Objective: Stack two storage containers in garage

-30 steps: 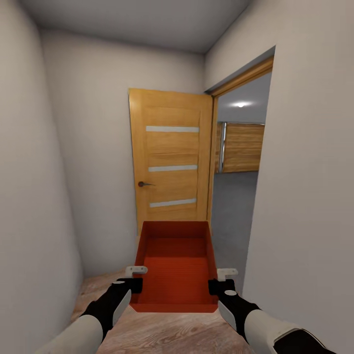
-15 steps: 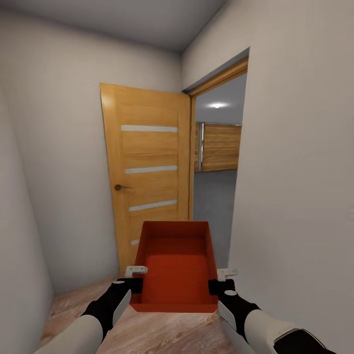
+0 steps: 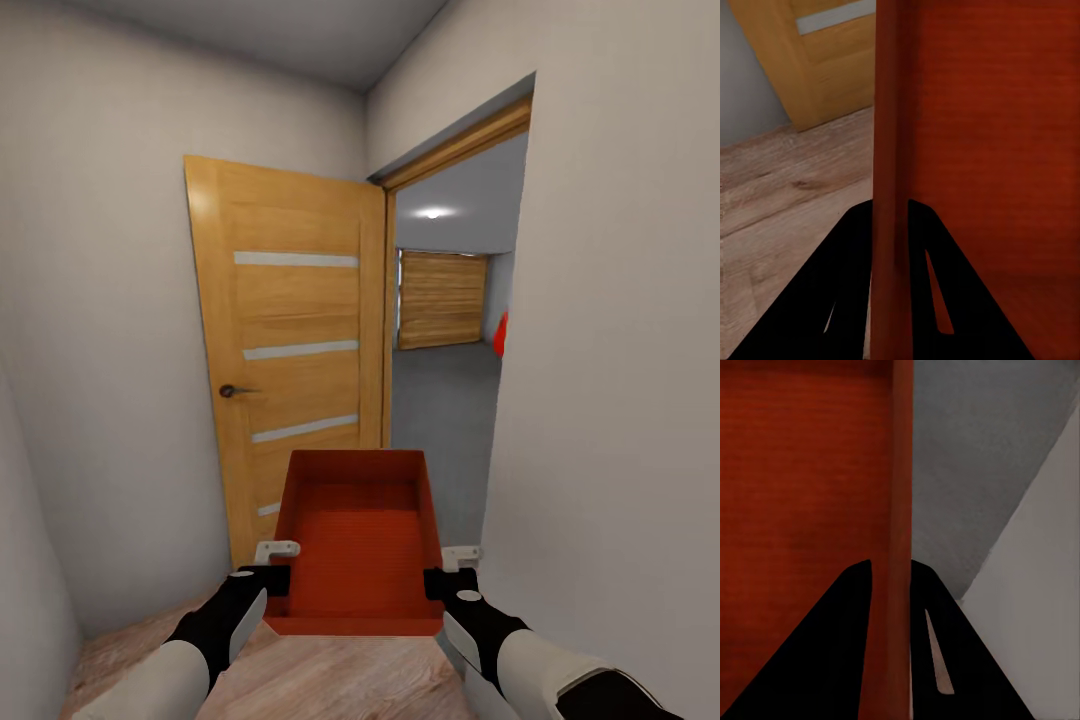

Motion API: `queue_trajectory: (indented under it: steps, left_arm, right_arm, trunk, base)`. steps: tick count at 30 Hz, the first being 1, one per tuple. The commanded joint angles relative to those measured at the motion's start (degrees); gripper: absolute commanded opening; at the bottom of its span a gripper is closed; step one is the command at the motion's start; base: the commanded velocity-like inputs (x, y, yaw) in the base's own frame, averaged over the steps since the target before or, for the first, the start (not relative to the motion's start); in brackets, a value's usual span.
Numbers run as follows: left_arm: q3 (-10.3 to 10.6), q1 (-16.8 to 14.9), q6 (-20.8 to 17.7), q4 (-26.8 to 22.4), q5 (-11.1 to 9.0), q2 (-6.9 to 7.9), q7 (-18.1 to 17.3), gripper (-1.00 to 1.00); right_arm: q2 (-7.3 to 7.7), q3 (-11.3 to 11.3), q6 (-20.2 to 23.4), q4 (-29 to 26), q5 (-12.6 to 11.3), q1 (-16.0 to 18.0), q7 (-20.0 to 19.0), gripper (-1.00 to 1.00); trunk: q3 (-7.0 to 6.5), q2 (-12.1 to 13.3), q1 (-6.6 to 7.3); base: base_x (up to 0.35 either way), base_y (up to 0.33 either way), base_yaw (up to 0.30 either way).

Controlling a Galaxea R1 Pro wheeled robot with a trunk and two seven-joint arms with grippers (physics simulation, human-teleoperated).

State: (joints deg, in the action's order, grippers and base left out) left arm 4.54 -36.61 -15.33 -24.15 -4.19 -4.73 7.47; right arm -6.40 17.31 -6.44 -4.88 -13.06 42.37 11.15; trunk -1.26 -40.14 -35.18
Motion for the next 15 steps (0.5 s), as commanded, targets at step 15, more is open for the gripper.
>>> queue_trajectory:
  steps: [15]
  left_arm:
    - [-3.76,-0.06,-0.32,-0.31,-0.33,1.94,0.7,-1.0]
  right_arm:
    - [-0.02,0.19,-0.14,0.14,-1.0,-0.01,-0.06,-1.0]
  trunk:
    - [0.01,-0.02,-0.05]
  base:
    - [0.301,0.217,-0.164]
